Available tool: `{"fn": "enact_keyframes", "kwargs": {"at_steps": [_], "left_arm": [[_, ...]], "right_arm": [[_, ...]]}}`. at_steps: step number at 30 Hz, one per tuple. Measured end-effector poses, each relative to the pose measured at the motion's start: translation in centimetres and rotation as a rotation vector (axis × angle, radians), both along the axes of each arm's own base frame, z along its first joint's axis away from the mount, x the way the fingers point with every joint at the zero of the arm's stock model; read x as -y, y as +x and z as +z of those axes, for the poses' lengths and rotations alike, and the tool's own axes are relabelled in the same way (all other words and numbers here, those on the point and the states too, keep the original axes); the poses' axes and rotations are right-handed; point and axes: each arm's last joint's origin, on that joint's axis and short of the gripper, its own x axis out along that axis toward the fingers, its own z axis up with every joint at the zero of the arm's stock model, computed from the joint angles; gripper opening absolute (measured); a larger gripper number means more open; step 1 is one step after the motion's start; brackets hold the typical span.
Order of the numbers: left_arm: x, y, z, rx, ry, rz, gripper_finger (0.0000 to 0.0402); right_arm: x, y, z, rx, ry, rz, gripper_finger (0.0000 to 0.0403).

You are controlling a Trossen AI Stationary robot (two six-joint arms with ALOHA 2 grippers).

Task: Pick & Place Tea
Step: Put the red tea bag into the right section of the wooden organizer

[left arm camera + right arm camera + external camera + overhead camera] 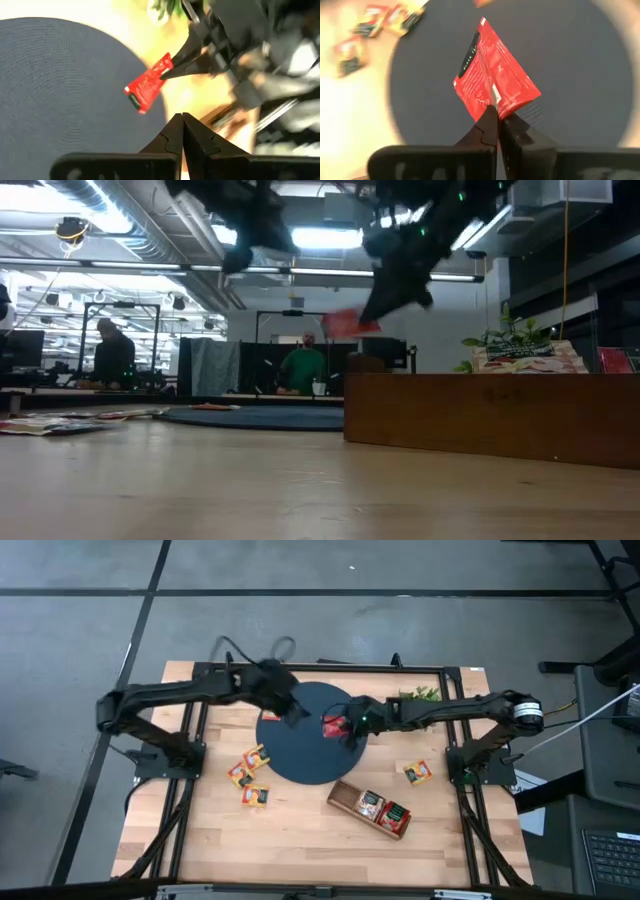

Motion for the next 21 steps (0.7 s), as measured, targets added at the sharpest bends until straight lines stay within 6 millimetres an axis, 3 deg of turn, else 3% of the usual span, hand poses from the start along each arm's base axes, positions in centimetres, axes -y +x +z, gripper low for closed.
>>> {"fn": "enact_keyframes", "kwargs": {"at_steps": [5, 9, 15, 21], "left_arm": [[-1.3, -3.2, 3.0, 0.129, -0.249, 0.252, 0.0011], [-2.2, -4.6, 4.4, 0.221, -0.322, 0.312, 0.003], [-3.1, -4.6, 5.8, 0.38, -0.503, 0.426, 0.0088], [-2.8, -3.8, 6.2, 0.455, -0.763, 0.53, 0.0142]], "right_arm": [[-0.4, 0.5, 4.1, 0.004, -0.342, 0.071, 0.0006], [-0.9, 1.1, 7.3, 0.014, -0.543, 0.106, 0.0006], [-1.1, 1.5, 10.0, 0.001, -0.724, 0.119, 0.0006], [-1.0, 1.7, 10.8, -0.053, -0.877, 0.126, 0.0006]]}}
